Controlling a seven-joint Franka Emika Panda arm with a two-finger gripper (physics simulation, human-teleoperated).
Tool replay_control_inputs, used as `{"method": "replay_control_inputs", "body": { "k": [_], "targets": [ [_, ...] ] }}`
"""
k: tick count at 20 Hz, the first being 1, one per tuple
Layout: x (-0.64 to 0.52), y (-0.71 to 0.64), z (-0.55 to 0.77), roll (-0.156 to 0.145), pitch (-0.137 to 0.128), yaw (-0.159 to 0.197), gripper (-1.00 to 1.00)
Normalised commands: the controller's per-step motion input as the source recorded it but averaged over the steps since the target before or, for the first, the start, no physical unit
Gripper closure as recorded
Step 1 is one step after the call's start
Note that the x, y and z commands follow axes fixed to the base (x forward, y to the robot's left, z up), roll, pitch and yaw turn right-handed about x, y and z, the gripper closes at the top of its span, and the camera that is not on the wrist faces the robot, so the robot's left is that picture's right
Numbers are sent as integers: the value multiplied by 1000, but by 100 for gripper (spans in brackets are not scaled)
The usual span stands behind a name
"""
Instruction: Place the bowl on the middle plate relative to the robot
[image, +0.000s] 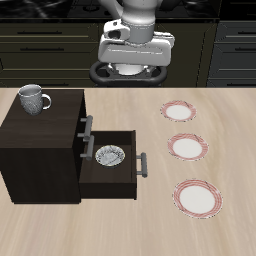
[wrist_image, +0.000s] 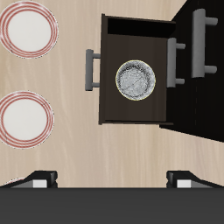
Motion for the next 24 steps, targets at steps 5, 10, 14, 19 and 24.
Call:
{"method": "replay_control_inputs", "body": {
  "k": [5, 10, 14, 19, 24],
  "targets": [
    [300, 35, 4, 8, -9, 1, -100],
    [264, -55, 74, -41, -26, 19, -100],
    [227, -177, 47, -57, 7, -61, -100],
    [345, -198, -28, -52, 35, -213, -100],
    [131, 29, -5, 11, -18, -184, -100]
  ]
}}
